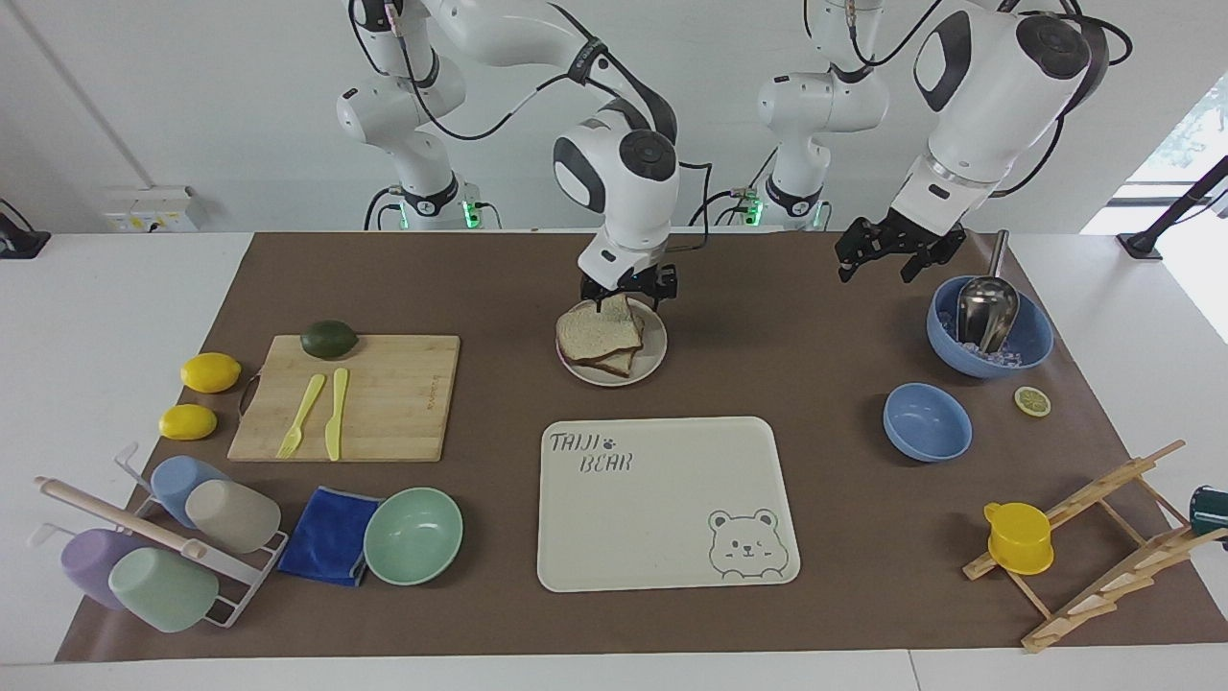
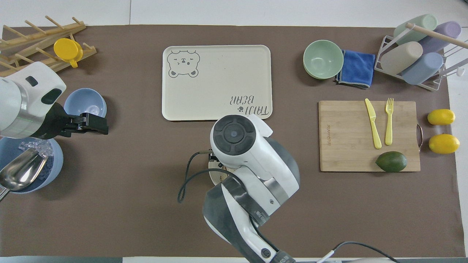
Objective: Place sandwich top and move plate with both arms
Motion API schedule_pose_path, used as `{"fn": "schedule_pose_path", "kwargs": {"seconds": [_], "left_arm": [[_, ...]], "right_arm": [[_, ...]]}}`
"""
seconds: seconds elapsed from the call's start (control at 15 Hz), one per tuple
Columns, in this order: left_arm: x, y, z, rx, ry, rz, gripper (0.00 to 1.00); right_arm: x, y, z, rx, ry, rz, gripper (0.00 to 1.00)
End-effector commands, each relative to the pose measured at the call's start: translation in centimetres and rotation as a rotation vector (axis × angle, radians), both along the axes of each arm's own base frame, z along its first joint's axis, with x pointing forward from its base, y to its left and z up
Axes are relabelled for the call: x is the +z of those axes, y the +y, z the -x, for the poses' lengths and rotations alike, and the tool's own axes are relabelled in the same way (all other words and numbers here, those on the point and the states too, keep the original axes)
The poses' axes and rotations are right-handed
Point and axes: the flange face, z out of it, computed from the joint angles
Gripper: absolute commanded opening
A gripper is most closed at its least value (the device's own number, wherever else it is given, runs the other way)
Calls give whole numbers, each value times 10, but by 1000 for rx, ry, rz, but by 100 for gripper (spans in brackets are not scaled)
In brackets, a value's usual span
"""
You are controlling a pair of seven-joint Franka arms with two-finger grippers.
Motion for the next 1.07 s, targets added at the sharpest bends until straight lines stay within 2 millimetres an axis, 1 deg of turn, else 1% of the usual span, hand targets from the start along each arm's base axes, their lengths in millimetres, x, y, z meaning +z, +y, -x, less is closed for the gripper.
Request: {"fn": "schedule_pose_path", "kwargs": {"seconds": [0.0, 0.13, 0.2, 0.27, 0.33, 0.4, 0.47, 0.53, 0.6, 0.67, 0.73, 0.8, 0.87, 0.93, 1.0], "left_arm": [[-23, -15, 17, 0, -29, 12, 100], [-46, -39, 25, -25, -30, 37, 100], [-60, -55, 29, -6, -22, 51, 100], [-69, -70, 33, 3, -27, 53, 100], [-80, -90, 40, -4, -31, 53, 100], [-91, -101, 42, -3, -30, 52, 100], [-102, -119, 45, -6, -29, 52, 100], [-114, -140, 51, -6, -29, 52, 100], [-126, -151, 57, 13, -30, 51, 100], [-135, -163, 67, 17, -31, 50, 100], [-149, -178, 79, 21, -31, 48, 100], [-163, -187, 87, 36, -38, 50, 100], [-178, -195, 96, 37, -48, 52, 100], [-186, -199, 101, 39, -65, 60, 100], [-192, -200, 102, 48, -67, 60, 100]], "right_arm": [[26, -57, -30, -19, -12, -43, 100], [51, -95, -45, -63, -34, -52, 100], [63, -114, -51, -89, -30, -49, 100], [75, -134, -55, -87, -17, -42, 100], [89, -154, -56, -63, 5, -34, 100], [103, -181, -56, -45, 22, -31, 100], [119, -204, -53, -25, 20, -35, 100], [131, -233, -51, -12, 31, -21, 100], [145, -261, -51, 15, 53, -19, 100], [167, -285, -53, 46, 60, -27, 100], [179, -301, -54, 67, 63, -26, 100], [187, -316, -53, 81, 62, -5, 100], [189, -339, -51, 61, 89, 0, 100], [200, -356, -52, 38, 77, 7, 100], [202, -360, -52, 33, 71, 10, 100]]}}
